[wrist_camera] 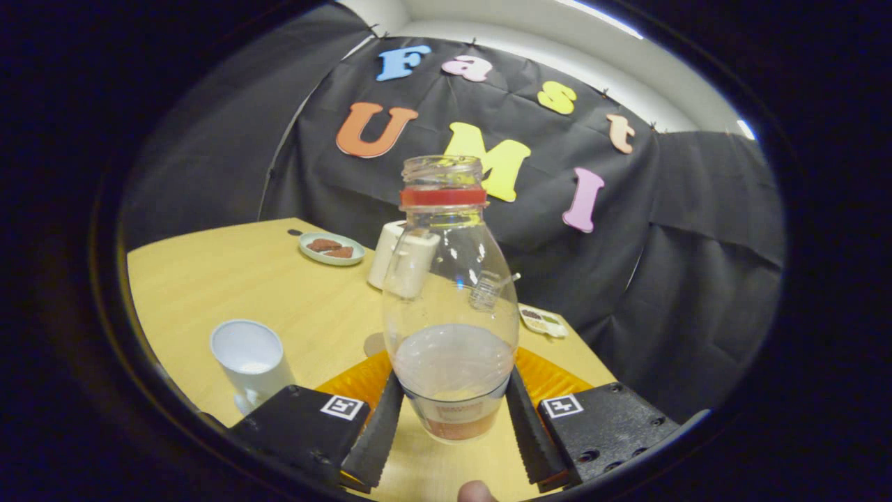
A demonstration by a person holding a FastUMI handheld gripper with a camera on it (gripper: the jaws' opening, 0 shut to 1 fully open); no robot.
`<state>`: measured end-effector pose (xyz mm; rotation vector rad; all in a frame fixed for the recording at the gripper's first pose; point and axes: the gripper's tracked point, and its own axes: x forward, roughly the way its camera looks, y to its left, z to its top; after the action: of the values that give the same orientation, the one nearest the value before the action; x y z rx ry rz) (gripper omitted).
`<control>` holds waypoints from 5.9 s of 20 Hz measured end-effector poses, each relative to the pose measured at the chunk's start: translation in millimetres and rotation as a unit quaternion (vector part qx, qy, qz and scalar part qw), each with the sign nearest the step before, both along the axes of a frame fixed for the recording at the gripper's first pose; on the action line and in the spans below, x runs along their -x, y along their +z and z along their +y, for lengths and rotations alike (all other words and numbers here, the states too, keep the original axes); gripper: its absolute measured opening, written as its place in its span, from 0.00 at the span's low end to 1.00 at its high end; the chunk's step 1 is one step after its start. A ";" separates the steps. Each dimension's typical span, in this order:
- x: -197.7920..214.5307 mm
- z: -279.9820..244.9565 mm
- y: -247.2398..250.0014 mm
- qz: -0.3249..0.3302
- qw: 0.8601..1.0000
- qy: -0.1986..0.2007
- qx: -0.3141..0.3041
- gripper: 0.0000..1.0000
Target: Take the bottle from table, then pour the juice into the cup, finally place the bottle on the coaster
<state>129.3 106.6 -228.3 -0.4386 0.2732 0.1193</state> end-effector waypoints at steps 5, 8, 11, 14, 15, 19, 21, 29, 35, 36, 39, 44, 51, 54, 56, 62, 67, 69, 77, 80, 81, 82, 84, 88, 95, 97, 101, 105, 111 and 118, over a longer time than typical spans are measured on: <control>-3.8 13.6 -5.4 -0.024 0.990 0.038 0.132 0.78; -7.4 24.6 -12.4 -0.031 0.977 0.064 0.201 0.78; -5.3 29.5 -23.0 -0.038 0.959 0.089 0.267 0.79; -4.6 27.4 -34.5 -0.039 0.941 0.101 0.321 0.79; -4.0 26.6 -36.8 -0.038 0.935 0.103 0.337 0.78; -3.1 21.6 -41.0 -0.043 0.907 0.111 0.403 0.79; -2.8 18.4 -39.0 -0.053 0.892 0.114 0.434 0.79; -4.6 13.8 -28.2 -0.074 0.844 0.122 0.518 0.78; -4.9 15.0 -23.6 -0.079 0.818 0.134 0.553 0.78; -5.6 15.4 -23.8 -0.080 0.815 0.135 0.558 0.78; -4.6 20.7 -15.7 -0.088 0.807 0.138 0.567 0.78; -4.6 24.1 -13.3 -0.092 0.797 0.142 0.580 0.78; -3.4 24.3 -7.9 -0.094 0.782 0.147 0.598 0.78; -9.3 23.8 -0.8 -0.095 0.777 0.145 0.605 0.78; -8.6 23.1 3.1 -0.097 0.774 0.144 0.609 0.78; -11.8 24.9 12.5 -0.102 0.765 0.141 0.620 0.78; -12.1 28.9 24.2 -0.111 0.755 0.141 0.631 0.78; -11.9 26.4 28.3 -0.112 0.755 0.138 0.631 0.78; -13.5 27.4 42.7 -0.122 0.738 0.132 0.650 0.78; -14.9 27.8 46.5 -0.125 0.736 0.130 0.653 0.78; -14.9 27.9 47.6 -0.125 0.734 0.129 0.654 0.78; -14.8 28.0 47.9 -0.126 0.731 0.129 0.658 0.78; -15.9 27.5 49.4 -0.126 0.729 0.128 0.661 0.78; -16.1 26.8 54.6 -0.129 0.718 0.129 0.671 0.78; -16.3 34.4 61.2 -0.139 0.706 0.134 0.681 0.78; -17.0 36.1 62.4 -0.139 0.706 0.134 0.682 0.78; -18.0 37.9 67.2 -0.144 0.699 0.135 0.687 0.78; -17.9 40.6 71.7 -0.149 0.692 0.136 0.694 0.78; -18.1 43.8 79.5 -0.157 0.683 0.137 0.701 0.78; -18.4 44.9 90.4 -0.161 0.680 0.133 0.703 0.78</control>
<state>147.7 151.6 -137.9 -2.0467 -0.1231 0.0937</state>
